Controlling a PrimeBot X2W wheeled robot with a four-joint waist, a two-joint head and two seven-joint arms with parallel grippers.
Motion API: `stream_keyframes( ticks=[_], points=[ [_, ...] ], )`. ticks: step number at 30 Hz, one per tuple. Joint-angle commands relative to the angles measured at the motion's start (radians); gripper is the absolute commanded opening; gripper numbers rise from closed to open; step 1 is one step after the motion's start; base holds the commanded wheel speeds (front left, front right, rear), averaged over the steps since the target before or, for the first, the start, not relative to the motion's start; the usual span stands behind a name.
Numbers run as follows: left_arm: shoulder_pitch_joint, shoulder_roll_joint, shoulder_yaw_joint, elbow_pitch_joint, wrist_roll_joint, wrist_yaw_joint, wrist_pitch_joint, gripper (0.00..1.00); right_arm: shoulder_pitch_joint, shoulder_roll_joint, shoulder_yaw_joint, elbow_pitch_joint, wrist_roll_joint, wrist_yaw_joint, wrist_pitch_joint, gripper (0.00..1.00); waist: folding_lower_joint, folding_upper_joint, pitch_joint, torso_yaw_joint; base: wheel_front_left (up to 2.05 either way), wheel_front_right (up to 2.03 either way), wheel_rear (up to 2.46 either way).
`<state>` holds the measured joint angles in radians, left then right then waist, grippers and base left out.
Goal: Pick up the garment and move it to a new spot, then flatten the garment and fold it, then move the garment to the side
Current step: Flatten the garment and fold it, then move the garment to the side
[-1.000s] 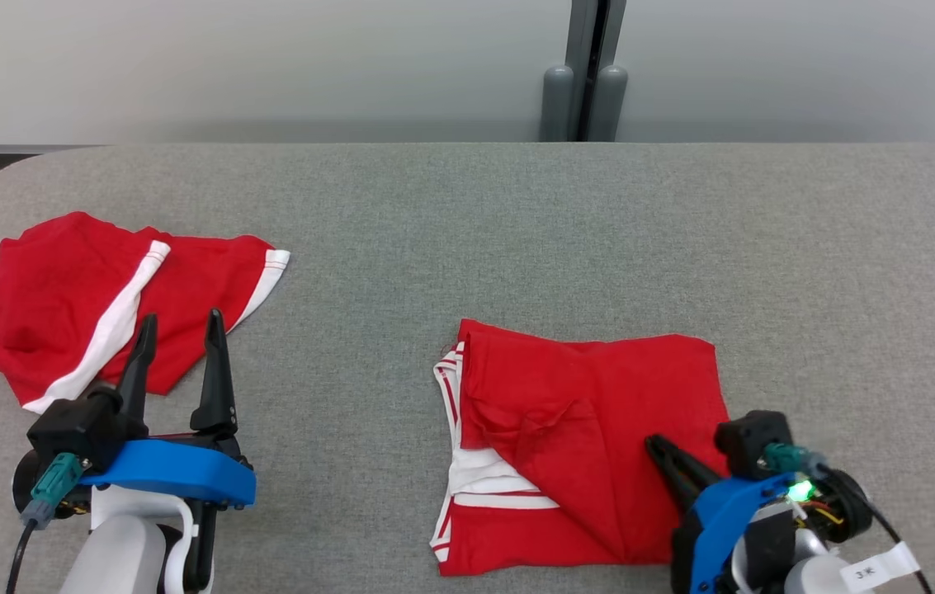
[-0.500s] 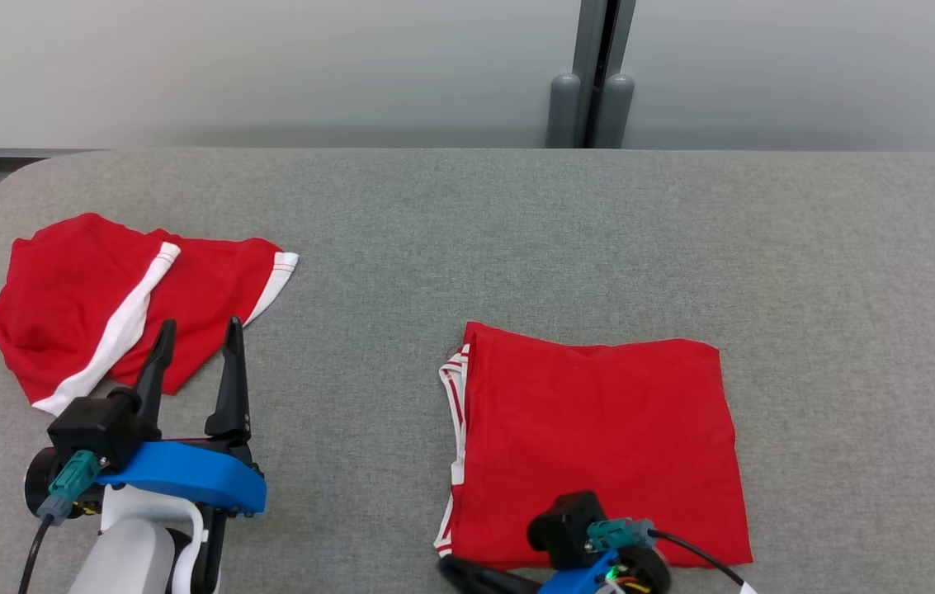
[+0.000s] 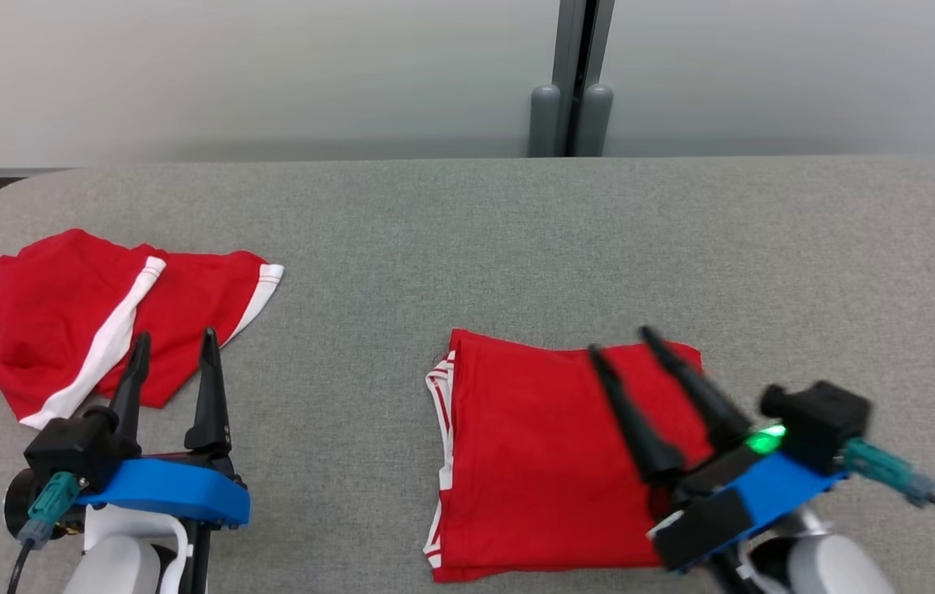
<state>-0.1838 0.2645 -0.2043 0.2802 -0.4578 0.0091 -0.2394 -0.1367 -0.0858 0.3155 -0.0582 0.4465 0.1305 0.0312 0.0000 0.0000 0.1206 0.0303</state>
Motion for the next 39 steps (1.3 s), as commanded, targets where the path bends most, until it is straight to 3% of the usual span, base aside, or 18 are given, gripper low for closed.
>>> stream_keyframes(
  ticks=[1,9,14,26,39],
  points=[
    [0.010,0.000,0.003,-0.001,0.003,0.005,-0.006,1.00,0.022,0.002,-0.049,-0.001,-0.038,0.001,-0.022,1.00,0.0000,0.0000,-0.011,-0.005,0.00,0.00,0.00],
    [0.057,-0.012,-0.006,0.021,0.005,0.008,-0.015,1.00,0.117,-0.024,-0.289,0.024,-0.158,0.001,-0.079,1.00,0.0000,0.0000,-0.066,-0.008,0.00,0.00,0.00],
    [0.102,-0.005,0.008,0.025,-0.003,0.016,-0.018,1.00,0.153,-0.036,-0.379,0.052,-0.186,0.000,-0.099,1.00,0.0000,0.0000,-0.093,-0.028,0.00,0.00,0.00],
    [0.190,0.001,0.016,0.037,-0.023,0.042,-0.015,1.00,0.168,-0.067,-0.373,0.159,-0.176,0.001,-0.060,1.00,0.0000,0.0000,-0.143,-0.063,0.00,0.00,0.00],
    [0.189,0.001,0.010,0.034,-0.032,0.046,-0.012,1.00,0.160,-0.058,-0.359,0.164,-0.180,0.001,-0.057,1.00,0.0000,0.0000,-0.144,-0.066,0.00,0.00,0.00]
  ],
)
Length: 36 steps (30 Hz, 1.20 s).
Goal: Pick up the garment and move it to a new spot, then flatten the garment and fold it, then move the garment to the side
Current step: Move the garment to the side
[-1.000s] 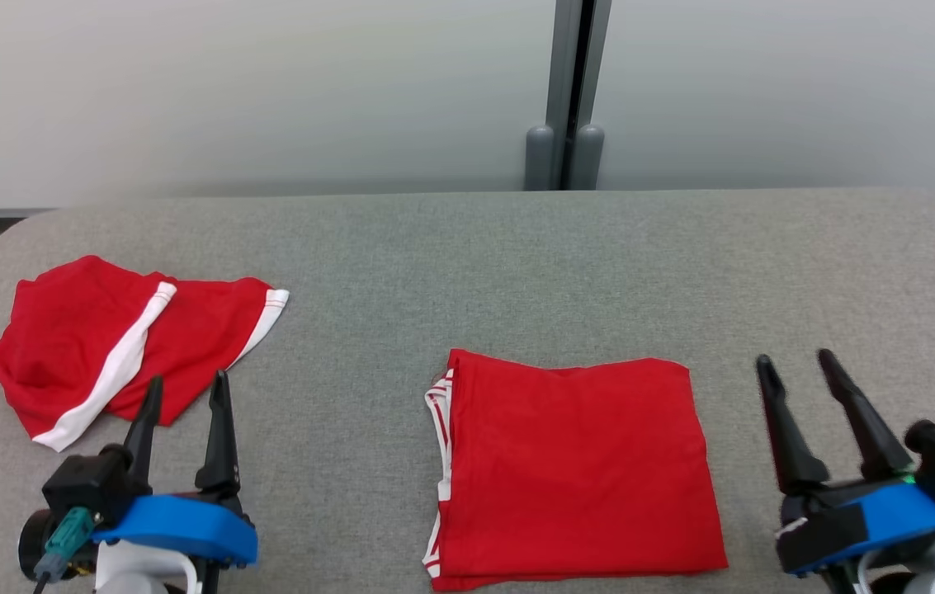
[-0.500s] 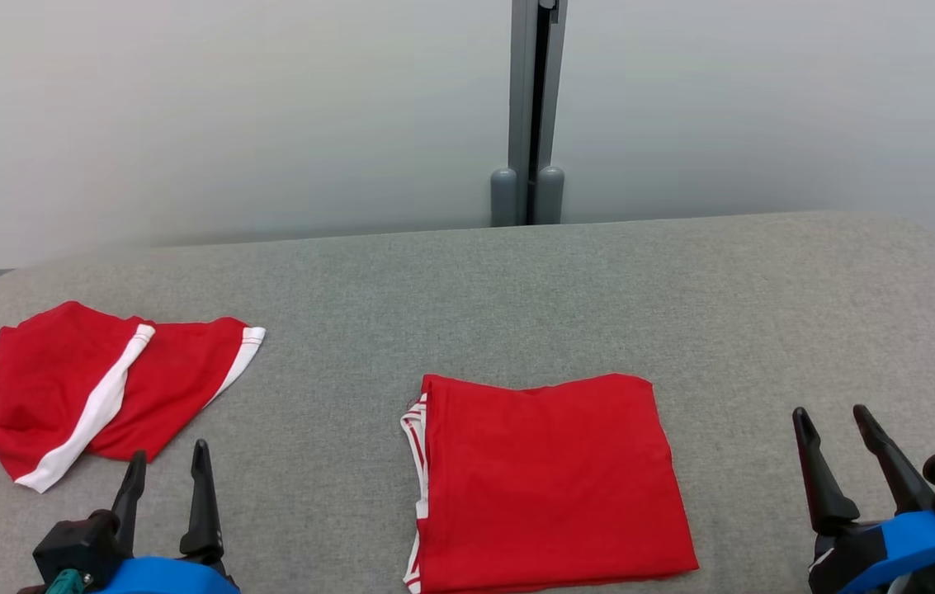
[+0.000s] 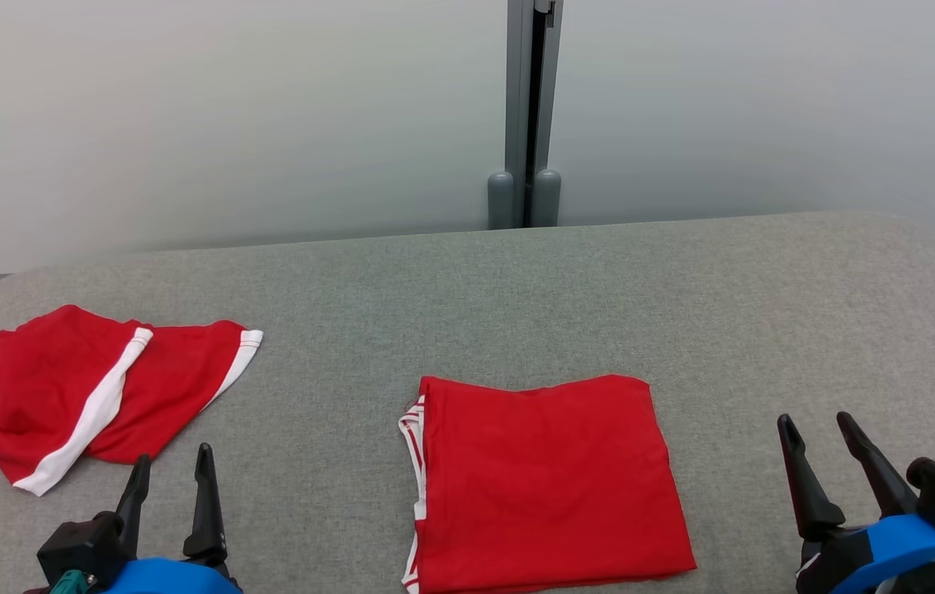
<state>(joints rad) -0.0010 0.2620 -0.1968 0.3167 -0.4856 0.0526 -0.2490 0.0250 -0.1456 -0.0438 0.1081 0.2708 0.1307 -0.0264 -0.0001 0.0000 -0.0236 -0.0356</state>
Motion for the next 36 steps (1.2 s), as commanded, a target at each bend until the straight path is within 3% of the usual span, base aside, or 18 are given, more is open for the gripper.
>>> stream_keyframes(
  ticks=[1,12,20,26,36],
  points=[
    [0.005,0.003,0.001,-0.002,-0.006,0.002,-0.003,1.00,-0.002,0.002,0.001,-0.004,-0.005,0.000,0.003,1.00,0.0001,0.0000,0.000,0.001,0.00,0.00,0.00],
    [-0.025,0.007,-0.004,-0.012,-0.003,0.006,-0.007,1.00,-0.046,-0.020,0.018,-0.038,0.002,0.000,0.043,1.00,0.0001,0.0000,0.015,0.023,0.00,0.00,0.00],
    [-0.065,0.014,-0.013,-0.041,0.005,-0.001,-0.006,1.00,-0.171,-0.004,0.026,0.023,0.051,0.000,0.422,1.00,0.0001,0.0000,0.061,0.089,0.00,0.00,0.00],
    [-0.083,0.005,-0.027,-0.050,0.010,-0.002,-0.006,1.00,-0.222,0.015,0.001,0.148,0.022,0.000,0.631,1.00,0.0001,0.0000,0.081,0.133,0.00,0.00,0.00],
    [-0.105,0.000,-0.047,-0.046,0.015,-0.008,-0.007,1.00,-0.272,0.052,-0.034,0.335,-0.015,0.000,0.685,1.00,0.0001,0.0000,0.102,0.174,0.00,0.00,0.00]
  ],
)
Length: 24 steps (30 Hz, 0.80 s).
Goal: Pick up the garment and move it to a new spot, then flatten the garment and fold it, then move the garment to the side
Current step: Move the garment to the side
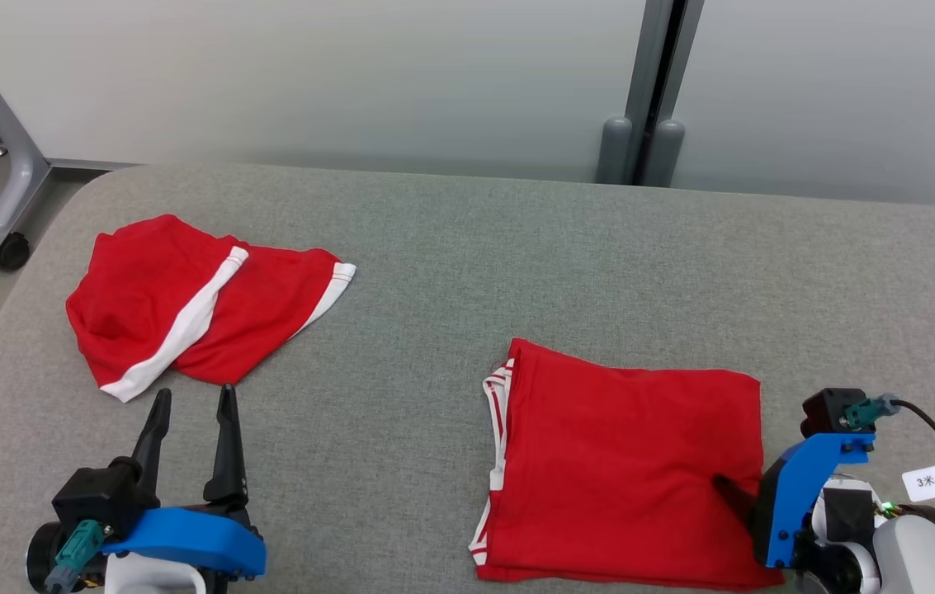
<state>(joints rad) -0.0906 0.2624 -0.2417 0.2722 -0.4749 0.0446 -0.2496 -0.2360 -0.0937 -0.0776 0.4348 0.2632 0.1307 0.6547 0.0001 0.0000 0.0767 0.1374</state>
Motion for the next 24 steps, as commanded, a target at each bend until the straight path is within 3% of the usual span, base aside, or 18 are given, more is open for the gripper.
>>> stream_keyframes(
  ticks=[1,3,4,5,6,12,17,18,24],
  points=[
    [-0.018,-0.001,-0.004,-0.001,0.005,-0.001,-0.006,1.00,-0.011,0.000,0.003,0.027,-0.009,0.000,0.009,1.00,-0.0001,0.0000,0.005,0.001,0.00,0.00,0.00],
    [-0.023,-0.003,-0.009,0.000,0.006,-0.003,-0.007,1.00,-0.016,-0.003,0.021,0.051,-0.008,0.000,0.018,1.00,-0.0001,0.0000,0.010,0.000,0.00,0.00,0.00],
    [-0.023,-0.004,-0.010,0.001,0.005,-0.004,-0.007,1.00,-0.021,-0.010,0.027,0.059,-0.014,0.000,0.019,0.51,-0.0001,0.0000,0.014,-0.003,0.00,0.00,0.00],
    [-0.024,-0.006,-0.011,0.001,0.005,-0.004,-0.006,1.00,-0.027,-0.021,0.038,0.066,-0.018,0.000,0.024,0.16,-0.0001,0.0000,0.017,-0.005,0.00,0.00,0.00],
    [-0.027,-0.008,-0.012,0.000,0.004,-0.004,-0.006,1.00,-0.034,-0.030,0.051,0.068,-0.018,0.000,0.025,0.00,-0.0001,0.0000,0.020,-0.008,0.00,0.00,0.00],
    [-0.048,-0.019,-0.009,-0.002,-0.003,-0.007,-0.010,1.00,-0.090,-0.095,0.145,0.045,-0.004,0.000,0.009,0.00,-0.0001,0.0000,0.043,-0.029,0.00,0.00,0.00],
    [-0.062,-0.030,0.003,-0.023,-0.006,-0.007,-0.013,1.00,-0.225,-0.247,0.362,-0.048,0.019,0.000,-0.024,0.00,-0.0001,0.0000,0.082,-0.092,0.00,0.00,0.00],
    [-0.062,-0.030,0.003,-0.023,-0.006,-0.007,-0.013,1.00,-0.225,-0.247,0.362,-0.048,0.019,0.000,-0.024,0.00,-0.0001,0.0000,0.082,-0.092,0.00,0.00,0.00],
    [-0.090,-0.037,0.016,-0.069,0.008,-0.017,-0.015,1.00,-0.394,-0.415,0.545,-0.121,0.062,0.000,-0.083,0.00,-0.0001,0.0000,0.132,-0.198,0.00,0.00,0.00]
  ],
)
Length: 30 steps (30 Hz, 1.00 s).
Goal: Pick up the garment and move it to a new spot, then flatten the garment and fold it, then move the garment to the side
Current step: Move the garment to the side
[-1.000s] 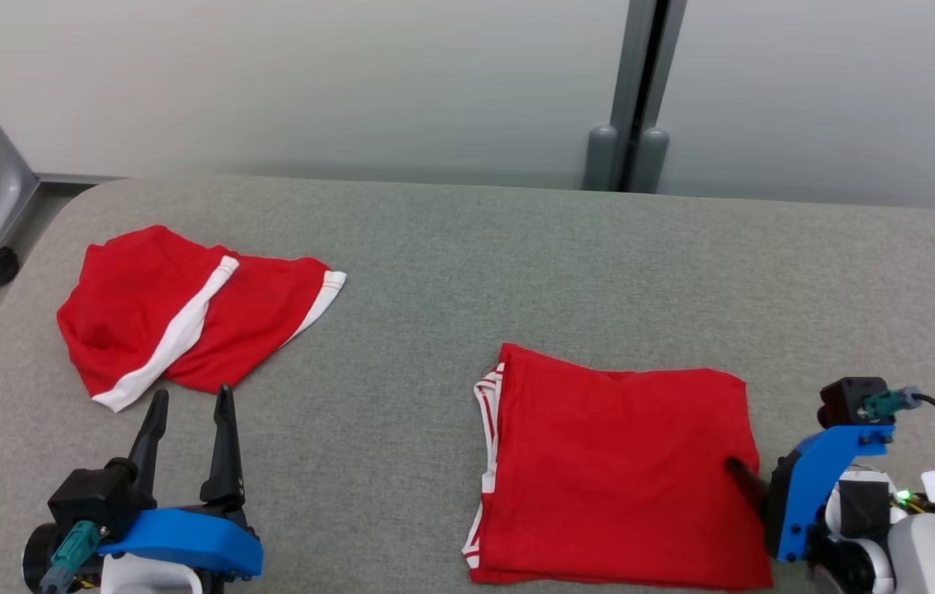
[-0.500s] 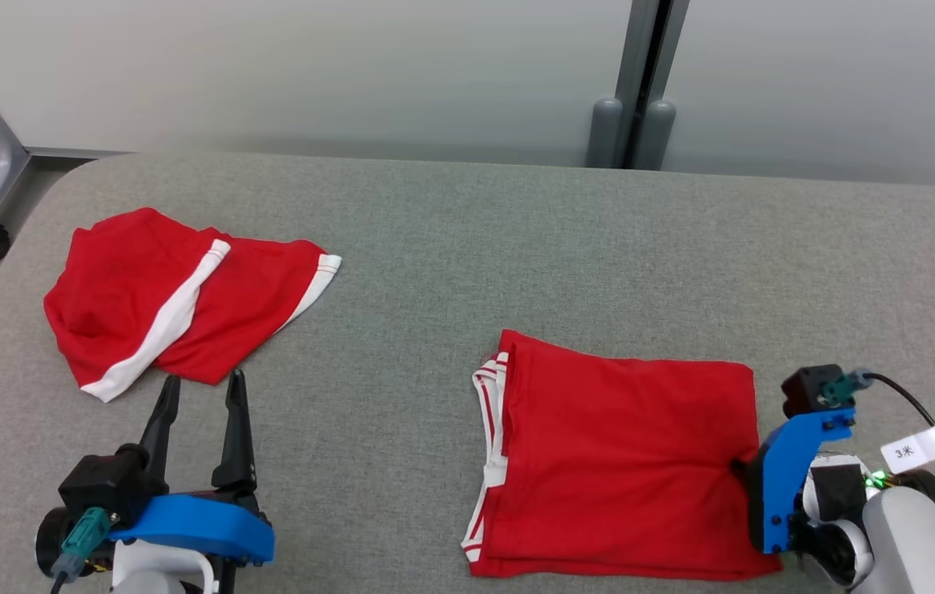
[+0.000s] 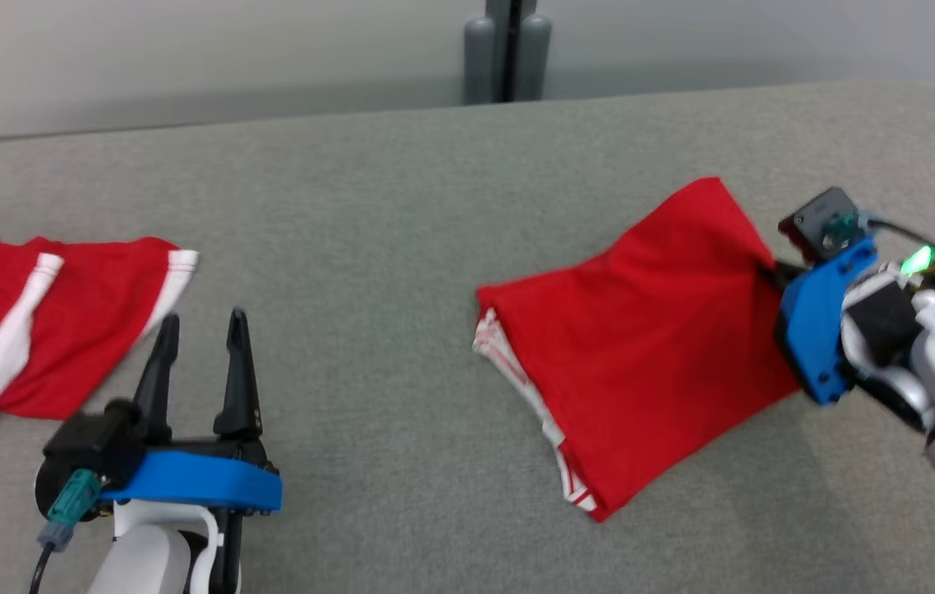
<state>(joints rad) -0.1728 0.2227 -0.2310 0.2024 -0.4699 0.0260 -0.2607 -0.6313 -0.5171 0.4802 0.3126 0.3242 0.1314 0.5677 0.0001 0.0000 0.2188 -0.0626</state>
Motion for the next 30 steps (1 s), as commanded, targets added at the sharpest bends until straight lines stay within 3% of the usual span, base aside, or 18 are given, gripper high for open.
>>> stream_keyframes(
  ticks=[1,7,15,30],
  points=[
    [-0.019,0.000,0.006,-0.006,0.006,0.001,-0.004,1.00,-0.024,-0.018,0.003,0.000,0.002,-0.001,-0.005,0.00,-0.0001,0.0000,0.002,-0.015,0.00,0.00,0.00],
    [-0.064,-0.008,0.003,-0.033,0.030,-0.007,-0.004,1.00,-0.153,-0.142,0.050,0.042,0.012,-0.001,-0.052,0.00,-0.0001,0.0000,0.080,-0.097,0.00,0.00,0.00],
    [-0.112,0.017,0.003,-0.073,0.060,-0.013,-0.005,1.00,-0.223,-0.258,0.019,0.116,-0.031,-0.001,-0.156,0.00,-0.0001,0.0000,0.197,-0.152,0.00,0.00,0.00],
    [-0.130,0.073,0.010,-0.159,0.081,0.007,0.030,1.00,-0.287,-0.206,-0.200,0.310,-0.248,-0.001,-0.338,0.00,-0.0001,0.0000,0.311,-0.183,0.00,0.00,0.00]
  ],
)
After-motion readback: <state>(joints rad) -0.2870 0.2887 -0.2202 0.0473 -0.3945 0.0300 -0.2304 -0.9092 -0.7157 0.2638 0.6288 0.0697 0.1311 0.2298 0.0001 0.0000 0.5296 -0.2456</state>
